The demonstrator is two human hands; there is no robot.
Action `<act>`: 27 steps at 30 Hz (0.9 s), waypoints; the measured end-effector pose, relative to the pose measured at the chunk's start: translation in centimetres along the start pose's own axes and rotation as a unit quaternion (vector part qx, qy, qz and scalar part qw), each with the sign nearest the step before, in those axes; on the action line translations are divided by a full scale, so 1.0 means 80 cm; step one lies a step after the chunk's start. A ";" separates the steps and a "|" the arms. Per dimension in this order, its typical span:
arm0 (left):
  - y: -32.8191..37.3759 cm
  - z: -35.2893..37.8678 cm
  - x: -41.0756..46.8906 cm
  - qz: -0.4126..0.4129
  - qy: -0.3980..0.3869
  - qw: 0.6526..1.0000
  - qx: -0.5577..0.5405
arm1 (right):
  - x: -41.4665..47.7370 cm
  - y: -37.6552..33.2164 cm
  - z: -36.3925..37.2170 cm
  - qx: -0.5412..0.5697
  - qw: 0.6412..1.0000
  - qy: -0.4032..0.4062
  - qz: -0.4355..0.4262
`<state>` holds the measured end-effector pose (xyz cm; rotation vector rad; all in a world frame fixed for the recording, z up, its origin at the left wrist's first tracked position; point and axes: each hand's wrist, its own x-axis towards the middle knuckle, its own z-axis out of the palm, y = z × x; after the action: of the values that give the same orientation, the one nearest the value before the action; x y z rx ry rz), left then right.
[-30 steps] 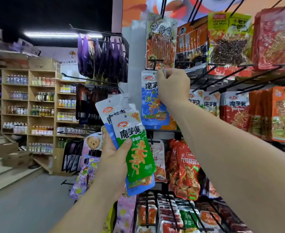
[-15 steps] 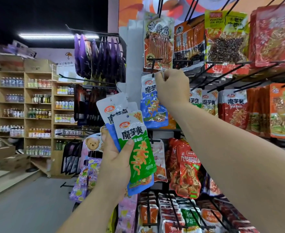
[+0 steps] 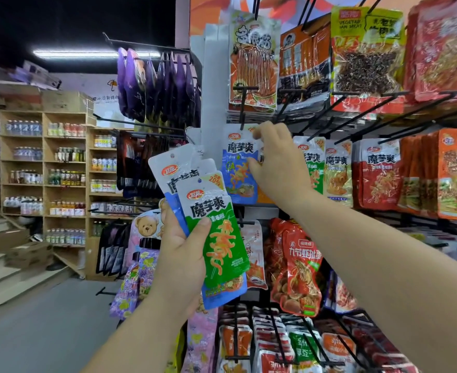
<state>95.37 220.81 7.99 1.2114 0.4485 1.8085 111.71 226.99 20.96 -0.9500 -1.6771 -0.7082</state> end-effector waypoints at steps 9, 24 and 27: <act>0.007 0.007 -0.003 -0.007 0.004 1.000 0.001 | 0.009 0.015 0.010 -0.272 0.930 -0.213 -0.125; 0.021 0.012 -0.014 -0.014 -0.001 1.000 -0.009 | 0.004 -0.013 -0.007 -0.030 0.977 -0.212 0.020; 0.029 0.015 -0.022 -0.004 0.002 1.000 -0.026 | -0.034 -0.048 -0.046 0.181 0.977 -0.059 0.099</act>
<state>95.54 217.91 9.20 1.1690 0.4061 1.8052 110.64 221.35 19.43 -0.8913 -1.7105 -0.2053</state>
